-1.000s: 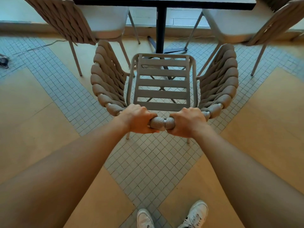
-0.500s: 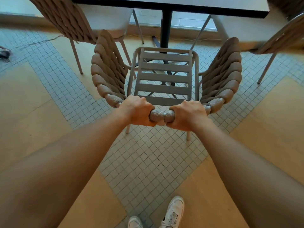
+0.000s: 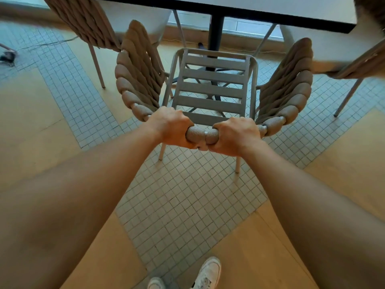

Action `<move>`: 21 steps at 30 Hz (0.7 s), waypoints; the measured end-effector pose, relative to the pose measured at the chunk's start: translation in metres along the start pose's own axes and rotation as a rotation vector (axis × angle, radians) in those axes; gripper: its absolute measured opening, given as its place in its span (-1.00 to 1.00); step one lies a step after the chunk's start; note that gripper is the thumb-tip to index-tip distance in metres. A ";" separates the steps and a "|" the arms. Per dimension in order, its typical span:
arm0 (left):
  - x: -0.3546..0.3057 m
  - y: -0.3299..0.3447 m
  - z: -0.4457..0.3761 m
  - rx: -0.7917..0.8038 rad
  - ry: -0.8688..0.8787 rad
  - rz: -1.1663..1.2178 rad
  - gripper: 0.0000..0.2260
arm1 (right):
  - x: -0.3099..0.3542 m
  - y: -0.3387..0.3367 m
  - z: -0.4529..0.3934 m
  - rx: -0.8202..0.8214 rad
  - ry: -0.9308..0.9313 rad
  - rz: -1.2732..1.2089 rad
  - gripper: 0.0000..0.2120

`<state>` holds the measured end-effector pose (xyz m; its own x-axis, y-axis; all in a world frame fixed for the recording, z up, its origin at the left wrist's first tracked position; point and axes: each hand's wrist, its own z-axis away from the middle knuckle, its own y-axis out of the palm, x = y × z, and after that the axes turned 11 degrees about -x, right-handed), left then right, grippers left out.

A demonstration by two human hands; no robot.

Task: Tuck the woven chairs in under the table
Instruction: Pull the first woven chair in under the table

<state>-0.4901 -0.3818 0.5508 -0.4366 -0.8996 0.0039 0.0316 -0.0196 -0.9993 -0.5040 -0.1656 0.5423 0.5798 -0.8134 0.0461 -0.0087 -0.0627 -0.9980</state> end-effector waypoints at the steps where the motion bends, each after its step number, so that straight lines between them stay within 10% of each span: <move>1: 0.001 0.000 -0.001 0.003 -0.009 0.001 -0.29 | -0.001 0.000 -0.002 -0.008 -0.008 -0.001 -0.52; 21: 0.002 0.003 -0.021 -0.035 -0.023 -0.010 -0.30 | -0.017 0.005 -0.017 -0.001 0.037 0.021 -0.54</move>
<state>-0.5096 -0.3748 0.5468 -0.4158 -0.9093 0.0145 -0.0043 -0.0140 -0.9999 -0.5275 -0.1620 0.5373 0.5492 -0.8353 0.0265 -0.0212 -0.0456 -0.9987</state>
